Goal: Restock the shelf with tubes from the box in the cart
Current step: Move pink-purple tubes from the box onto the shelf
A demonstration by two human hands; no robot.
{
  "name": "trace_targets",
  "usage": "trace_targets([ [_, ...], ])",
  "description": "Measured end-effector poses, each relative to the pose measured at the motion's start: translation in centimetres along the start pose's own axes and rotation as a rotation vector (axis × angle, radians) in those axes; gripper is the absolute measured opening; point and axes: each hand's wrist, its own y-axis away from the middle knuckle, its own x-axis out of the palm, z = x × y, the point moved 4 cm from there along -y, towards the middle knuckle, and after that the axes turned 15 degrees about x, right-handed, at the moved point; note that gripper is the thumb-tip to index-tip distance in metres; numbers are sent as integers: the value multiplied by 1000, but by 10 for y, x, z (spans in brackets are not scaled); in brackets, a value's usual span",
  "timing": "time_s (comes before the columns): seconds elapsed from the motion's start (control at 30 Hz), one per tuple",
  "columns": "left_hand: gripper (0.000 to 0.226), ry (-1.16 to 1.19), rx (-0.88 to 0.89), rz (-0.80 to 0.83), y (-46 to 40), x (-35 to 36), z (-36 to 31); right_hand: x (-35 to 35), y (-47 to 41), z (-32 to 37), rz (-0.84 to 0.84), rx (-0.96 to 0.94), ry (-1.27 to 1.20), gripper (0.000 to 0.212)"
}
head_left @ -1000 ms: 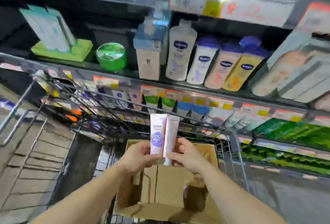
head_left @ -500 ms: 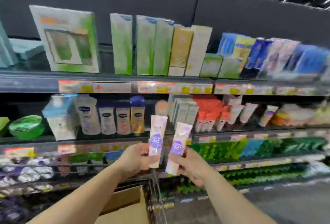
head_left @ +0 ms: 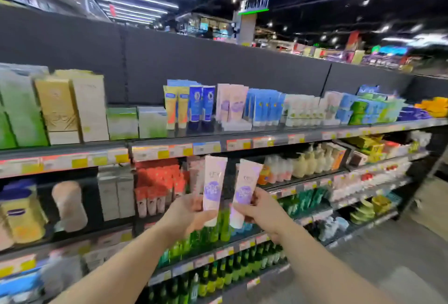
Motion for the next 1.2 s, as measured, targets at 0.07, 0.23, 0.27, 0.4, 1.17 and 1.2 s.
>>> trace_targets([
  [0.07,16,-19,15,-8,-23,10,-8,-25,-8,6,-39,-9,-1,34],
  [0.23,7,-149,97,-71,-77,8,-15,-61,-49,33,-110,-73,32,34],
  [0.27,7,-186,119,-89,-90,3,-13,-65,-59,43,-118,-100,43,33],
  [0.4,11,-171,160,-135,-138,-20,-13,-85,-101,91,-198,-222,62,28],
  [1.17,20,-195,196,-380,-254,-31,-49,-118,-271,213,-286,-514,154,26],
  [1.2,21,-178,190,-376,-254,-29,-48,-117,-272,213,-285,-525,156,27],
])
